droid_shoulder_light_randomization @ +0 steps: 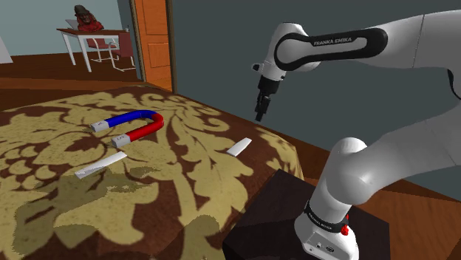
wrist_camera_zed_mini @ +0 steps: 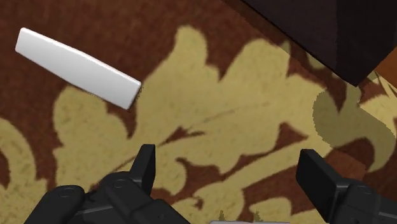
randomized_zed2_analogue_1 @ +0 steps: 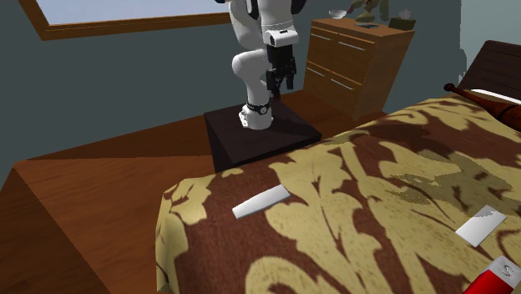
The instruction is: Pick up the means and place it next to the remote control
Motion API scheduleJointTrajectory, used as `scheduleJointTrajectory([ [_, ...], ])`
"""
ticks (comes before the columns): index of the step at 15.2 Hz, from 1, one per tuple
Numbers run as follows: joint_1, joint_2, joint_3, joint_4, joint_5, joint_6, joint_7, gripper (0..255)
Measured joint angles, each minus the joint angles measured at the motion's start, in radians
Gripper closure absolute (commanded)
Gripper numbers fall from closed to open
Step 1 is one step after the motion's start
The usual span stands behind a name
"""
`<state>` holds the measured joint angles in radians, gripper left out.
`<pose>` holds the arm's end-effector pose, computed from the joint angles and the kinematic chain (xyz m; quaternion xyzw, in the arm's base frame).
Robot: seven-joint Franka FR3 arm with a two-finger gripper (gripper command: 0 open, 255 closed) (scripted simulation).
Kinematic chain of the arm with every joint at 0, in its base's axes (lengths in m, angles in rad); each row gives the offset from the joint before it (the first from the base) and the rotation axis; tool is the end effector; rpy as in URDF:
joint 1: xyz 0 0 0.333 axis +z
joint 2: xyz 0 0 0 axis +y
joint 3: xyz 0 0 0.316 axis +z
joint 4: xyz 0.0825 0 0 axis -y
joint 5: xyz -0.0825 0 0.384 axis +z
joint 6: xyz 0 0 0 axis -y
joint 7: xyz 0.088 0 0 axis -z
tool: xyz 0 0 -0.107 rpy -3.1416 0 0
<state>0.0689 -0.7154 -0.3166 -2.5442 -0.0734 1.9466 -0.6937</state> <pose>0.3396 -0.0997 0.4983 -0.9612 -0.2631 -0.0714 0.0418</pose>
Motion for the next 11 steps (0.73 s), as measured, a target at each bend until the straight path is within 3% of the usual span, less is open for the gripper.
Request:
scheduleJointTrajectory([
  [7,0.063,0.19,-0.185,-0.017,-0.069,0.177,-0.362,0],
  [11,0.125,0.344,-0.293,0.017,-0.058,0.28,-0.583,0],
])
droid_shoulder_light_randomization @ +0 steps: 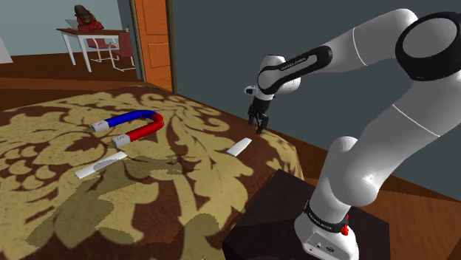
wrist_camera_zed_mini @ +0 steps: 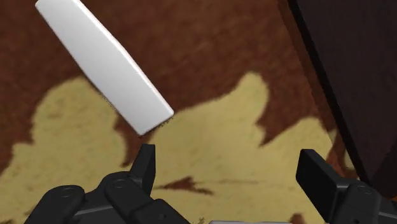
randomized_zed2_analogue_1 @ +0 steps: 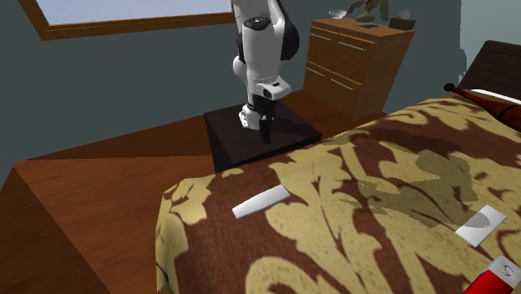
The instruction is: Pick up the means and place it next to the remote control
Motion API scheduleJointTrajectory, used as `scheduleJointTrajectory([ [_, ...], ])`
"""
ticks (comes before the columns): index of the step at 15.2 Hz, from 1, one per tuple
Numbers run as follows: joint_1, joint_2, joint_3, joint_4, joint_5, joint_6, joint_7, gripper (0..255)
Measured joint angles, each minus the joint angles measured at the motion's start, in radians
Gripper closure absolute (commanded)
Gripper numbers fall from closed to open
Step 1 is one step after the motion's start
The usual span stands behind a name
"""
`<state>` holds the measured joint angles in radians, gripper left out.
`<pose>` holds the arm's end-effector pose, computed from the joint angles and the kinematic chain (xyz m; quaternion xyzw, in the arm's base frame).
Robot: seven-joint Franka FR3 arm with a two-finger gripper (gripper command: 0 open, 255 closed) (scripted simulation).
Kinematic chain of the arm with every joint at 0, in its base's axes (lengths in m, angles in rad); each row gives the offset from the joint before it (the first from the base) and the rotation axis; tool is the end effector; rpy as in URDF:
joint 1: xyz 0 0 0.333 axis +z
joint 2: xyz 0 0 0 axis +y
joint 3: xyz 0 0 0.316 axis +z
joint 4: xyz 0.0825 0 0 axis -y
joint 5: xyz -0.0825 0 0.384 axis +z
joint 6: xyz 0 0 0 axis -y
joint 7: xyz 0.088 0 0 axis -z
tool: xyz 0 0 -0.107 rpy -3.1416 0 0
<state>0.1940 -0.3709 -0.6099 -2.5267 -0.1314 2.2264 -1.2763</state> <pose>0.3910 -0.1741 0.3853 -0.8831 -0.4662 -0.0441 0.0291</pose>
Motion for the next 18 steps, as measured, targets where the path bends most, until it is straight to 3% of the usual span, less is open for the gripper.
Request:
scheduleJointTrajectory([
  [4,0.074,0.189,-0.106,0.063,0.081,0.095,-0.258,0],
  [8,0.115,0.421,-0.153,0.143,0.263,0.179,-0.561,0],
  [13,0.037,0.677,-0.067,0.283,0.463,0.22,-0.893,0],
  [15,-0.015,0.768,-0.016,0.345,0.514,0.237,-1.002,0],
  [18,-0.048,0.824,0.021,0.37,0.549,0.261,-1.061,0],
])
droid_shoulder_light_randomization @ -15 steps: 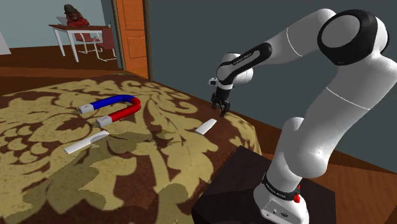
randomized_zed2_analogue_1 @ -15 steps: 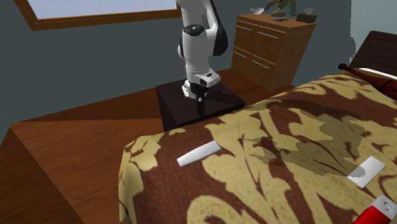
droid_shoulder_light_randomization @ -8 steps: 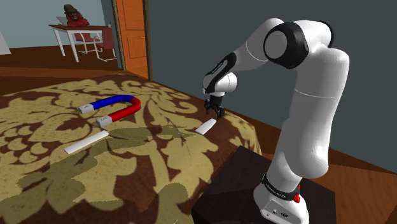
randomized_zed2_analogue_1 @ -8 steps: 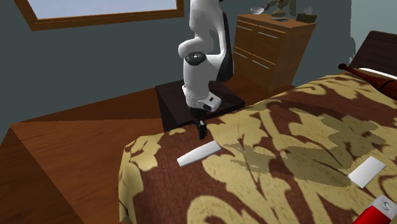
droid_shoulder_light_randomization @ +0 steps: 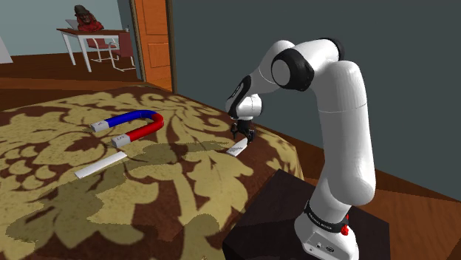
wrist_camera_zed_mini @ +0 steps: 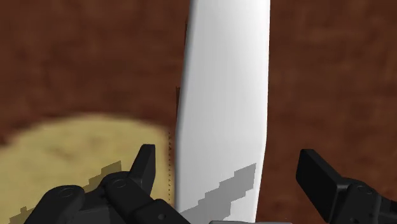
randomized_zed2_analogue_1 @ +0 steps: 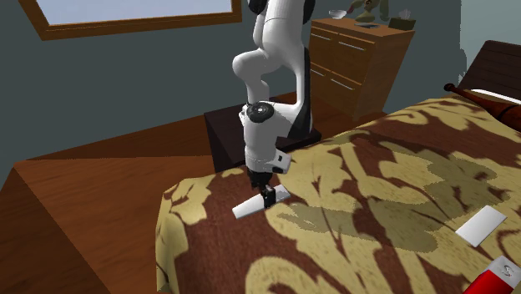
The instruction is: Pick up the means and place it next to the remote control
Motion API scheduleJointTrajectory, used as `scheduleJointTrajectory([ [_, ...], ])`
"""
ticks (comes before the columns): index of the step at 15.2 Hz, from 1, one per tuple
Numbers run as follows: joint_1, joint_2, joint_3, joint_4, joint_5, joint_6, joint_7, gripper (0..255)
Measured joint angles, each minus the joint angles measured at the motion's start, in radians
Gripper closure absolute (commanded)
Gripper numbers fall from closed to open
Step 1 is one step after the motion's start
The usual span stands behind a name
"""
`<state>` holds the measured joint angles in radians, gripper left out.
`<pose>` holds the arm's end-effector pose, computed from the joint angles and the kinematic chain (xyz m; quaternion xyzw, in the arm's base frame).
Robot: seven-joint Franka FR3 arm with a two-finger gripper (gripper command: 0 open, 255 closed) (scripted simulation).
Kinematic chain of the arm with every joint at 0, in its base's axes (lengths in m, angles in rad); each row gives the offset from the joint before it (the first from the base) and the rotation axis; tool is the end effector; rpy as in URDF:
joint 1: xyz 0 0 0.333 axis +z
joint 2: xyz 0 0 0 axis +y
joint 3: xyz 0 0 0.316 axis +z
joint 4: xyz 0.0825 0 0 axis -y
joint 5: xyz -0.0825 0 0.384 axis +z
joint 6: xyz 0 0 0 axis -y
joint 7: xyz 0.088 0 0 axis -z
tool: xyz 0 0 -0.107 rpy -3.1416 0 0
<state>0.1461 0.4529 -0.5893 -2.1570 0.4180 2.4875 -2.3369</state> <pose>0.5065 -0.2449 0.2170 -0.6966 -0.7174 0.0001 0.0057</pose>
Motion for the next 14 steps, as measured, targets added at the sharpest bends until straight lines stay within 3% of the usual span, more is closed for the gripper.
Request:
scheduleJointTrajectory([
  [5,-0.031,0.058,0.043,0.007,0.05,0.046,-0.038,0],
  [11,-0.037,0.068,0.049,0.012,0.057,0.05,-0.043,0],
  [12,-0.037,0.068,0.049,0.012,0.057,0.05,-0.043,255],
  [14,-0.037,0.068,0.049,0.012,0.057,0.05,-0.043,255],
])
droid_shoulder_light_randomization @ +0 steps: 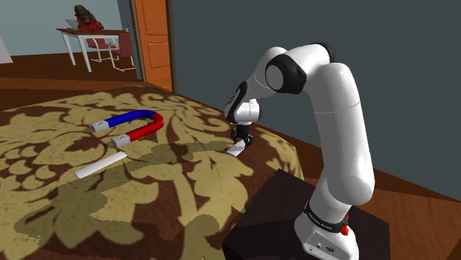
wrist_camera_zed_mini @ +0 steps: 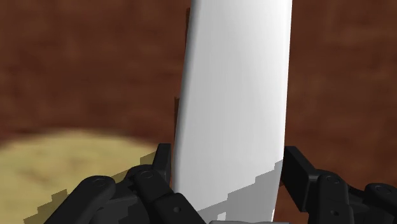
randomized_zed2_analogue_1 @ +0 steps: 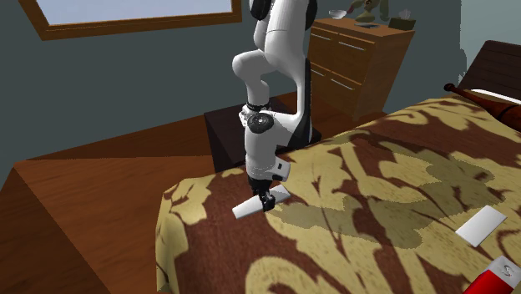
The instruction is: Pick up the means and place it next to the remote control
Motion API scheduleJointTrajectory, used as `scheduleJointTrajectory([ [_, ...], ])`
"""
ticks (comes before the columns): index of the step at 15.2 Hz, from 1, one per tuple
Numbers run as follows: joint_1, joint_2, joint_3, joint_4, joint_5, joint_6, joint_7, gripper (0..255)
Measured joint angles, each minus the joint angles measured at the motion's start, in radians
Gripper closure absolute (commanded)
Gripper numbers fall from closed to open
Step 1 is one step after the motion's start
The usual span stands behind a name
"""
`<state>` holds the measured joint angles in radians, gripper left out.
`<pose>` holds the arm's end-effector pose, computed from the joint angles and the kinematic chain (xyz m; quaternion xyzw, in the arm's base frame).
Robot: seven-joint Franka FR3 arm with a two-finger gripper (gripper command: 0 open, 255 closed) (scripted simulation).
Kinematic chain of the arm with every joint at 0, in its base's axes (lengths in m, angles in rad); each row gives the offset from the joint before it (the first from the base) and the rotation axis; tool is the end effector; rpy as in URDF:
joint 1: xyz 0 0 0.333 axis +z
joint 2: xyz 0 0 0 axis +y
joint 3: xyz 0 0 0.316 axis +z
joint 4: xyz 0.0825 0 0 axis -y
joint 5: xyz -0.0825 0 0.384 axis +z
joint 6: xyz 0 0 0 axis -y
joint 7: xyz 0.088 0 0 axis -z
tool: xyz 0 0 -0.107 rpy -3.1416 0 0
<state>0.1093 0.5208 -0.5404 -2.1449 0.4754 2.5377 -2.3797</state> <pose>0.5072 -0.2446 0.1864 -0.6947 -0.7193 0.0001 0.0055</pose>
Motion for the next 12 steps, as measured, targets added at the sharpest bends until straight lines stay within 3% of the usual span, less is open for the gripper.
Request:
scheduleJointTrajectory([
  [12,0.02,-0.037,-0.026,-0.009,-0.03,-0.026,0.019,255],
])
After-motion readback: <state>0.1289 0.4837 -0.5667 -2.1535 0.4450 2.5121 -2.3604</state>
